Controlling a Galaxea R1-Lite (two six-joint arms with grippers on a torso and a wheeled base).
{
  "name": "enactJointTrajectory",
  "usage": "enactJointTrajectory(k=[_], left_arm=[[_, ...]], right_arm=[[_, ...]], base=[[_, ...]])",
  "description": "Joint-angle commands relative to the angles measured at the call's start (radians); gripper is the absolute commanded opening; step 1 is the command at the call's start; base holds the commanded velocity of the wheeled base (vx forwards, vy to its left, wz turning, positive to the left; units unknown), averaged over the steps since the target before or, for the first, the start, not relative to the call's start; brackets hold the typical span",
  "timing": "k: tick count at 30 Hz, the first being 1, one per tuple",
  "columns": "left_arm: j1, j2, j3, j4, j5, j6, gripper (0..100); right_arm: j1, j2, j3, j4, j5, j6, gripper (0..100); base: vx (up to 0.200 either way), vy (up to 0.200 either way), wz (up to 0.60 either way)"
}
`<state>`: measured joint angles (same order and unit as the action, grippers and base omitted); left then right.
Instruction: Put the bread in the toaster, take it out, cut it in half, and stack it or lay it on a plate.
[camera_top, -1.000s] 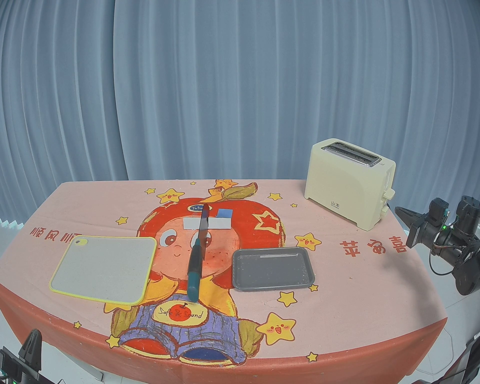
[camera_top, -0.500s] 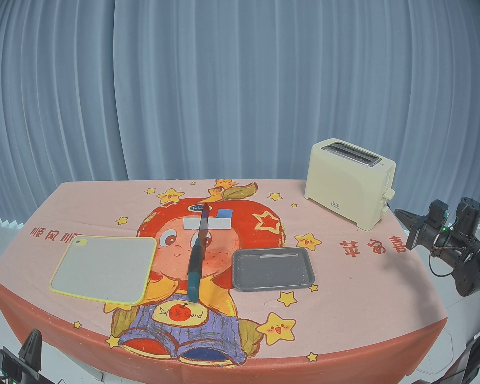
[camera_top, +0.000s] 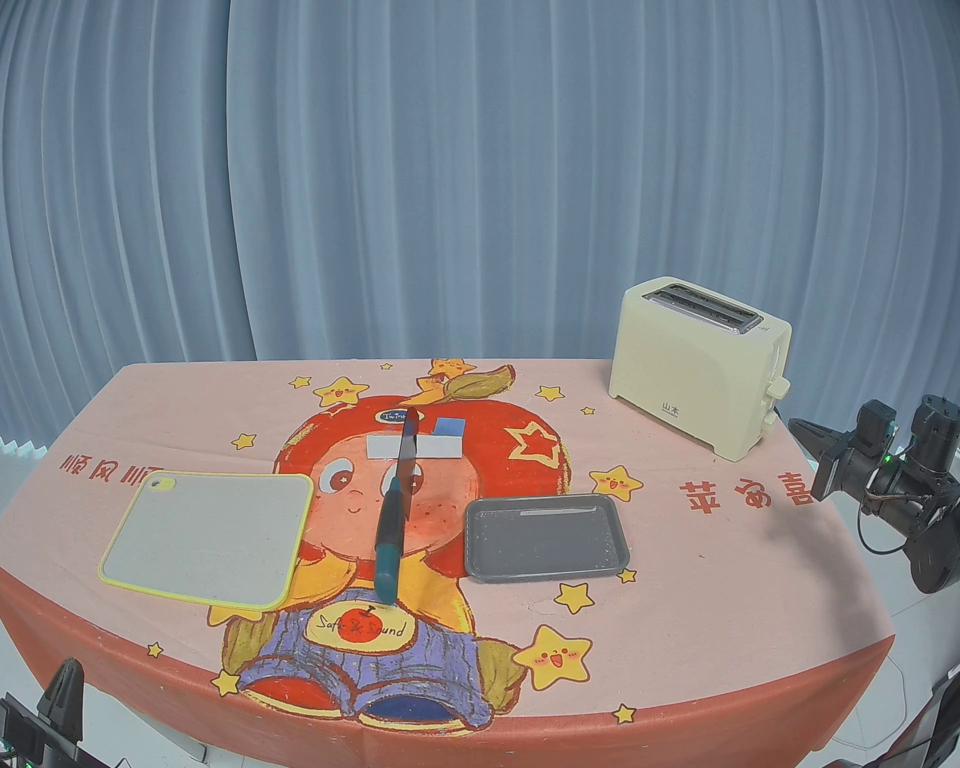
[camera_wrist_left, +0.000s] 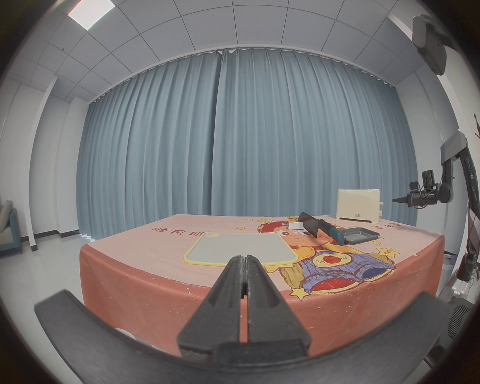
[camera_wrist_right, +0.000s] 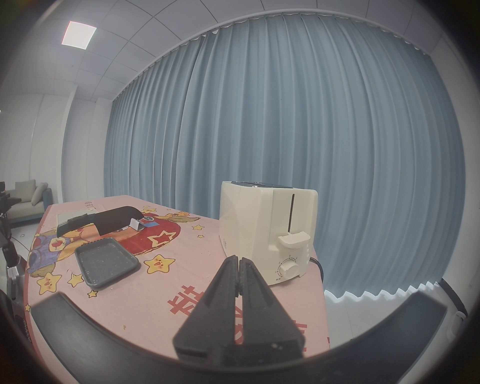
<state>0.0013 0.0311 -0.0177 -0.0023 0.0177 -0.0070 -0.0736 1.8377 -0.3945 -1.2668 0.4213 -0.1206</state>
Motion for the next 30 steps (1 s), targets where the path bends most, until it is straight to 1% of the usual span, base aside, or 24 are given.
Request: enactJointTrajectory(k=[1,30], left_arm=[[0.000,0.001,0.018,-0.001,0.001,-0.001,0],[0.000,0.001,0.018,-0.001,0.001,-0.001,0]], right_arm=[[-0.002,0.000,0.000,0.000,0.001,-0.001,0],[-0.002,0.002,0.017,0.000,0.001,-0.004,0]], base=[[0.000,0.000,0.00],[0.000,0.000,0.00]])
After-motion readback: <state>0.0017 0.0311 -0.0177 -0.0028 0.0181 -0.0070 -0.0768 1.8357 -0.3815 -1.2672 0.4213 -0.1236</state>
